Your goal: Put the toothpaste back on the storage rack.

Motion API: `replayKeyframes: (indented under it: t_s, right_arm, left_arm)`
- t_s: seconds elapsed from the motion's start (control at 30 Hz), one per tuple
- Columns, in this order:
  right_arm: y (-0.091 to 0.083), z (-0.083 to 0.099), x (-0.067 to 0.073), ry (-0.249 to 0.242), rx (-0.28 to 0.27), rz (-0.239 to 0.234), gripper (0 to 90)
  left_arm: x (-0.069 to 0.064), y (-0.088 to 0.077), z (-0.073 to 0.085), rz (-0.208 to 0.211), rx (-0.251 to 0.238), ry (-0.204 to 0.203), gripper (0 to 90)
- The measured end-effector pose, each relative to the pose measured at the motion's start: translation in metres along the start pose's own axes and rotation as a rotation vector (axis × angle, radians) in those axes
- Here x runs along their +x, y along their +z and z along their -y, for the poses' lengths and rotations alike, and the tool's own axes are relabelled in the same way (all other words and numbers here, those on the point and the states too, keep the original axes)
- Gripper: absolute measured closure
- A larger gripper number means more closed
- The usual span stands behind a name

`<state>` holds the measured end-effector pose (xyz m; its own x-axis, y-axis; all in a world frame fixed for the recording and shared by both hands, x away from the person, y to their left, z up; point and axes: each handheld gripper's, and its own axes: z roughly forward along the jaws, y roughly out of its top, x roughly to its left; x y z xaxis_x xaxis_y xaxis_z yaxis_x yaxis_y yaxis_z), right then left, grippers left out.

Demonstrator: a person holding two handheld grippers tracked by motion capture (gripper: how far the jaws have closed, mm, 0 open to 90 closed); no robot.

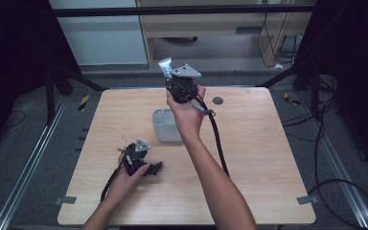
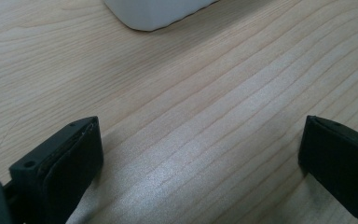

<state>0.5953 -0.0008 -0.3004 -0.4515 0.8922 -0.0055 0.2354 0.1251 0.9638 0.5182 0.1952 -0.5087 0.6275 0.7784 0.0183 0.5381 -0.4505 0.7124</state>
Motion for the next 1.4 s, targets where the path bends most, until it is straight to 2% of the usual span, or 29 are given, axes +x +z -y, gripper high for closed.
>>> replayKeyframes:
  t_s: [0.53, 1.4]
  right_arm:
    - [0.008, 0.004, 0.008, 0.007, -0.022, -0.017, 78.6]
    - [0.017, 0.019, 0.013, 0.02, -0.014, -0.027, 78.6]
  left_arm:
    - [0.0, 0.0, 0.0, 0.0, 0.0, 0.0, 0.0]
    - [0.0, 0.0, 0.0, 0.0, 0.0, 0.0, 0.0]
